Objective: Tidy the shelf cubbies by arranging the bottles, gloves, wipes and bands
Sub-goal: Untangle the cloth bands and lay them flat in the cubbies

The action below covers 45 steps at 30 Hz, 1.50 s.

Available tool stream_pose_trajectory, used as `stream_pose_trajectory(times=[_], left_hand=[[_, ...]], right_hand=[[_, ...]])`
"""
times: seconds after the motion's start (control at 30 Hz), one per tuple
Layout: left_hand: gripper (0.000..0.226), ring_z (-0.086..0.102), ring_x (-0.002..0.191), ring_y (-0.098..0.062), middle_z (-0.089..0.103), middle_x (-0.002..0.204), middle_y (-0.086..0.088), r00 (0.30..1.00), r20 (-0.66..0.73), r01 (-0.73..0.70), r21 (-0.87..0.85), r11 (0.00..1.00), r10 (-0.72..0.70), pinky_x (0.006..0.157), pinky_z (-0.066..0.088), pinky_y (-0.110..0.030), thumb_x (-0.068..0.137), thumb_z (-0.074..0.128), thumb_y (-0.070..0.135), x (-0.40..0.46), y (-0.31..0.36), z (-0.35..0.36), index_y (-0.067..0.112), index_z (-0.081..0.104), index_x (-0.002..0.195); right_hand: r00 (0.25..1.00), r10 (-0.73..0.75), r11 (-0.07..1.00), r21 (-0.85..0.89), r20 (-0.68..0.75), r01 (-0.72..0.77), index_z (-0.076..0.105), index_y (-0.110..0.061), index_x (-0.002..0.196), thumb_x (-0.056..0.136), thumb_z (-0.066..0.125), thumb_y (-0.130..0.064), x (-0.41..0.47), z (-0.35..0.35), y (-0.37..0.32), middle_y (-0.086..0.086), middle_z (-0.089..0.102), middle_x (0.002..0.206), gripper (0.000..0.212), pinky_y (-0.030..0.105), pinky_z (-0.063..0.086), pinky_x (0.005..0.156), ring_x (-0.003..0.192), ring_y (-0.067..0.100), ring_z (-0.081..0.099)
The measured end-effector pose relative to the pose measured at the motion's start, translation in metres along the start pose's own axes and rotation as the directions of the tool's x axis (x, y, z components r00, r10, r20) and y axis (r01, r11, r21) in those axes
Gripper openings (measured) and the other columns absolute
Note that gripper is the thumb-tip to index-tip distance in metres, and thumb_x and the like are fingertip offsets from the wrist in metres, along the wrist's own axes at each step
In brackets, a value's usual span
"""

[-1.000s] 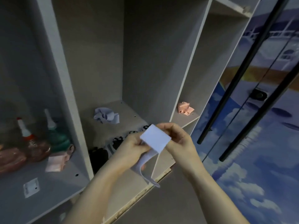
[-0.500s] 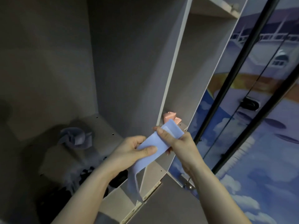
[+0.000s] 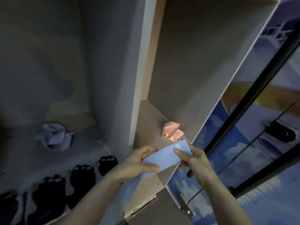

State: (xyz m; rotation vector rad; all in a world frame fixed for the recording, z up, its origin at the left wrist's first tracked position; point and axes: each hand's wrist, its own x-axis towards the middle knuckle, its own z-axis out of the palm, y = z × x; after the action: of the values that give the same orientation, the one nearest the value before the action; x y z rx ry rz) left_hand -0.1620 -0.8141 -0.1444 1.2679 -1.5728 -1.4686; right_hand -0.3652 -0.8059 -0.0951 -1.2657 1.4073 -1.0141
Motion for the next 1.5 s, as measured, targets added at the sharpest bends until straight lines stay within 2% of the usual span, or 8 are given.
stream_pose_trajectory(times=[0.07, 0.17, 0.33, 0.53, 0.7, 0.97, 1.13, 1.5], left_hand=[[0.062, 0.065, 0.100, -0.007, 0.068, 0.109, 0.007, 0.999, 0.012, 0.031, 0.104, 0.994, -0.032, 0.088, 0.053, -0.028, 0.054, 0.082, 0.039, 0.024, -0.005, 0.010, 0.033, 0.060, 0.111], [0.027, 0.063, 0.076, 0.006, 0.068, 0.080, 0.019, 0.997, -0.066, 0.054, 0.239, 0.969, -0.039, 0.072, 0.049, -0.019, 0.068, 0.080, 0.029, 0.054, -0.004, 0.025, 0.036, 0.064, 0.088], [0.024, 0.050, 0.067, -0.007, 0.054, 0.065, 0.013, 0.964, -0.200, 0.233, 0.315, 0.920, -0.175, 0.059, 0.037, -0.023, 0.077, 0.076, 0.022, 0.093, -0.017, 0.030, 0.027, 0.056, 0.065], [0.003, 0.054, 0.078, -0.018, 0.057, 0.079, -0.005, 0.861, -0.398, 0.446, 0.292, 0.846, -0.317, 0.065, 0.036, -0.022, 0.081, 0.064, 0.015, 0.127, -0.049, 0.021, 0.012, 0.063, 0.079], [0.026, 0.057, 0.110, -0.026, 0.063, 0.118, -0.013, 0.720, -0.532, 0.618, 0.200, 0.760, -0.445, 0.086, 0.039, -0.024, 0.088, 0.059, 0.019, 0.147, -0.091, 0.008, 0.006, 0.067, 0.109], [0.030, 0.055, 0.113, -0.030, 0.058, 0.124, -0.015, 0.591, -0.680, 0.746, 0.256, 0.615, -0.434, 0.095, 0.044, -0.034, 0.098, 0.036, 0.017, 0.149, -0.108, 0.014, 0.009, 0.061, 0.111], [0.031, 0.053, 0.121, -0.027, 0.056, 0.130, -0.010, 0.623, -0.678, 0.772, 0.451, 0.448, -0.389, 0.097, 0.042, -0.034, 0.100, 0.032, 0.015, 0.150, -0.108, 0.019, 0.011, 0.054, 0.121], [0.032, 0.056, 0.118, -0.026, 0.059, 0.126, -0.007, 0.663, -0.648, 0.748, 0.595, 0.294, -0.374, 0.093, 0.046, -0.035, 0.094, 0.043, 0.010, 0.147, -0.109, 0.022, 0.013, 0.051, 0.125]], right_hand=[[1.000, 0.017, 1.000, -0.002, -0.004, -0.017, 0.067, 0.001, 0.095, 0.090, 0.061, -0.007, 0.027, -0.026, 0.015, 0.009, 0.062, 0.068, 0.011, 0.014, 0.035, 0.032, 0.040, 0.005, 0.054], [0.998, 0.056, 0.998, 0.025, 0.030, -0.057, 0.068, 0.004, 0.095, 0.089, 0.061, -0.007, 0.071, -0.055, 0.041, 0.012, 0.063, 0.071, 0.013, 0.020, 0.044, 0.037, 0.048, 0.015, 0.058], [0.986, 0.164, 0.986, -0.028, 0.023, -0.163, 0.064, -0.004, 0.094, 0.091, 0.060, -0.005, 0.142, -0.072, 0.077, 0.008, 0.063, 0.072, 0.006, 0.021, 0.049, 0.040, 0.040, 0.011, 0.061], [0.973, 0.231, 0.967, -0.121, 0.029, -0.226, 0.059, -0.005, 0.095, 0.092, 0.057, -0.001, 0.213, -0.083, 0.112, 0.014, 0.059, 0.087, 0.006, 0.023, 0.053, 0.040, 0.053, 0.019, 0.062], [0.949, 0.311, 0.915, -0.288, 0.061, -0.281, 0.059, 0.003, 0.112, 0.092, 0.057, -0.004, 0.249, -0.074, 0.147, 0.022, 0.059, 0.096, 0.021, 0.023, 0.054, 0.040, 0.066, 0.028, 0.062], [0.938, 0.339, 0.829, -0.494, 0.069, -0.263, 0.057, 0.002, 0.119, 0.091, 0.059, -0.010, 0.280, -0.062, 0.182, 0.018, 0.057, 0.104, 0.031, 0.030, 0.055, 0.052, 0.085, 0.031, 0.061], [0.952, 0.292, 0.726, -0.669, 0.092, -0.158, 0.057, -0.007, 0.092, 0.088, 0.059, -0.008, 0.286, -0.063, 0.186, 0.020, 0.060, 0.093, 0.005, 0.045, 0.059, 0.065, 0.086, 0.041, 0.067], [0.978, 0.152, 0.644, -0.765, 0.141, 0.011, 0.063, -0.001, 0.106, 0.095, 0.052, -0.022, 0.291, -0.064, 0.196, 0.020, 0.066, 0.103, 0.027, 0.036, 0.048, 0.082, 0.095, 0.033, 0.063]])
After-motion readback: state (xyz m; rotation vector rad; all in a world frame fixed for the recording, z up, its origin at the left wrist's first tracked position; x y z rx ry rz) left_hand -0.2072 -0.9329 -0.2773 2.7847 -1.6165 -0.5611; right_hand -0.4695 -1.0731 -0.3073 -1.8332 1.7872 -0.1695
